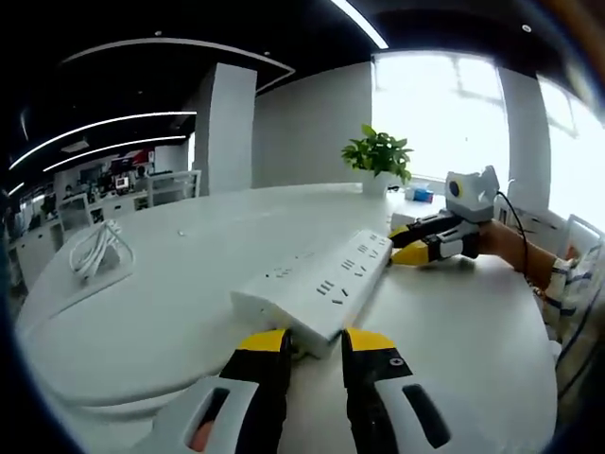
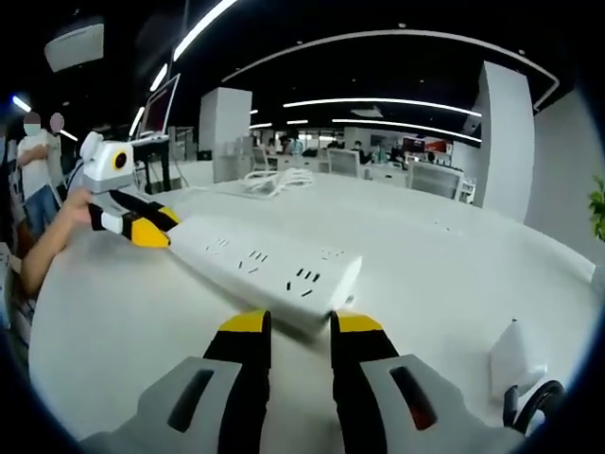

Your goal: Straighten the power strip on the desk, plug the charger into it

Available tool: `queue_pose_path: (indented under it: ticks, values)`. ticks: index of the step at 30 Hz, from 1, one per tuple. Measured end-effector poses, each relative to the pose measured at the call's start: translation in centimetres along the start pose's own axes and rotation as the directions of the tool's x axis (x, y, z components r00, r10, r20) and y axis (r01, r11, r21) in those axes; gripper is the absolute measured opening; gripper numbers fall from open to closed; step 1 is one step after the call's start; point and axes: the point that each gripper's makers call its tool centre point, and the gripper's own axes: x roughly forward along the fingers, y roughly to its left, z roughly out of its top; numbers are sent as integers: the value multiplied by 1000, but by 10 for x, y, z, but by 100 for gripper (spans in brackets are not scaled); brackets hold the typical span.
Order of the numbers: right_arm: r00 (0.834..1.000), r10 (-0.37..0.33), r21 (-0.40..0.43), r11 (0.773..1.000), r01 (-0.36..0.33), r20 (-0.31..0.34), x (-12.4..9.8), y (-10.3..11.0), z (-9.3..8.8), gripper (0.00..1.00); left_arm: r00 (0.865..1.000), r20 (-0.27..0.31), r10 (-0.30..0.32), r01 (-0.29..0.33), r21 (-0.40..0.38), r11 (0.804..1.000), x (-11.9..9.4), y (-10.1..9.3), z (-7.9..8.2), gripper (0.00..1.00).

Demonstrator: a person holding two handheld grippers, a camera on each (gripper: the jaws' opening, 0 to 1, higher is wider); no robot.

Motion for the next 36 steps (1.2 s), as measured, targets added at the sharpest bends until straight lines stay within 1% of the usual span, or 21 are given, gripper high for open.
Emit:
queue_pose_path:
  ticks: [3,5,7,8,12,17,23,26,36]
  values:
    - [1000,8,22,1000,-9,10,0,-2,1,23,1000,0,4,-4,-8,1000,1,-1,0,22]
    - [1000,15,7,1000,-16,7,0,-1,1,23,1000,2,-5,5,-43,999,1,-2,0,22]
    - [1000,20,11,1000,-20,5,0,-1,1,23,1000,1,-6,6,-41,999,1,-3,0,22]
    - [1000,27,7,1000,-27,5,0,-2,1,23,1000,4,-6,6,-56,998,1,-3,0,22]
    - [999,38,38,999,-39,19,-1,-3,2,23,1000,-1,0,0,-45,999,1,-7,0,22]
    - [999,42,26,999,-42,16,-1,-3,2,23,1000,-3,1,-1,-64,998,1,-6,1,22]
    - [999,46,45,998,-47,24,0,0,2,23,1000,-5,8,-8,-54,999,1,-2,3,22]
    - [999,40,40,998,-40,20,0,1,2,23,1000,-3,4,-5,-61,998,0,-2,3,22]
    - [999,32,35,999,-32,17,-5,5,0,24,1000,-8,0,0,-46,999,-1,-2,3,22]
